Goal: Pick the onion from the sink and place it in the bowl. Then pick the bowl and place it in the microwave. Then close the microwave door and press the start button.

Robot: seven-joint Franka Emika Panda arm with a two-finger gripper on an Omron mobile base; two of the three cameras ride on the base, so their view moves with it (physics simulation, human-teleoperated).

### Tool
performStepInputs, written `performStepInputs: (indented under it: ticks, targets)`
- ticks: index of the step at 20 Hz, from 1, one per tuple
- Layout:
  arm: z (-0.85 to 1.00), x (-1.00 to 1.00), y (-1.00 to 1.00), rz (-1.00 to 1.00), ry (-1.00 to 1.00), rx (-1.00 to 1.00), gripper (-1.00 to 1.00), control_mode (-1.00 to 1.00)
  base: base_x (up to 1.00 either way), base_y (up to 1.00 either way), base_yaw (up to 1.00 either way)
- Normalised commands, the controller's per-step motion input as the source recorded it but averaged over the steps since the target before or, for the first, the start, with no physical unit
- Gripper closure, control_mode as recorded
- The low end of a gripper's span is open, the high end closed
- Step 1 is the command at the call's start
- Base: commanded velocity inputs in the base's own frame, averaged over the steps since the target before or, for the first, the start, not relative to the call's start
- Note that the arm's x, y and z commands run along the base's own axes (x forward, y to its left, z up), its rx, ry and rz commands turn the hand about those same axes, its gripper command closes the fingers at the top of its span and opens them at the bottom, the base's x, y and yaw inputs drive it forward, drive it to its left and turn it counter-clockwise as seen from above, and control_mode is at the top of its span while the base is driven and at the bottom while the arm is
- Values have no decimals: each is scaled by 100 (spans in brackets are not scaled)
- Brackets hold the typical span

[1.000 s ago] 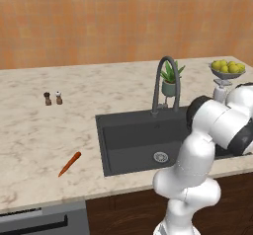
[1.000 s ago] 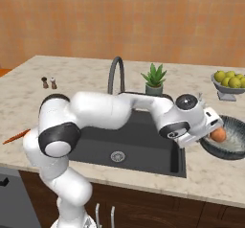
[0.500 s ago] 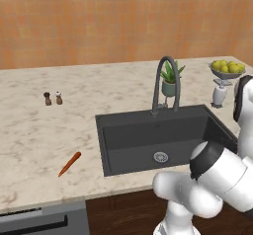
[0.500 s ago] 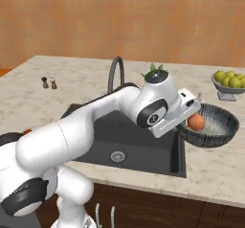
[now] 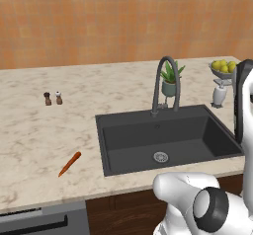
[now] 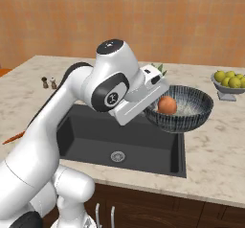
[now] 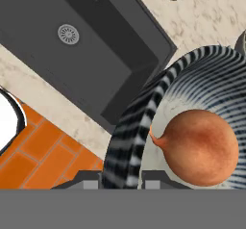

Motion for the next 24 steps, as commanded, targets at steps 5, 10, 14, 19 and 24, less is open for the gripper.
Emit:
performStepInputs:
  ticks: [5, 10, 14, 19, 24]
  targets:
    - [18, -66, 92, 9, 0, 3, 100, -100, 0, 0, 0]
    - [22, -46, 73, 1, -18, -1, 100, -100, 0, 0, 0]
    - [45, -21, 40, 0, -23, -2, 100, -100, 0, 0, 0]
    - [3, -14, 3, 0, -1, 0, 100, -100, 0, 0, 0]
    - [0, 0, 0, 0, 0, 0, 100, 100, -63, 3, -5]
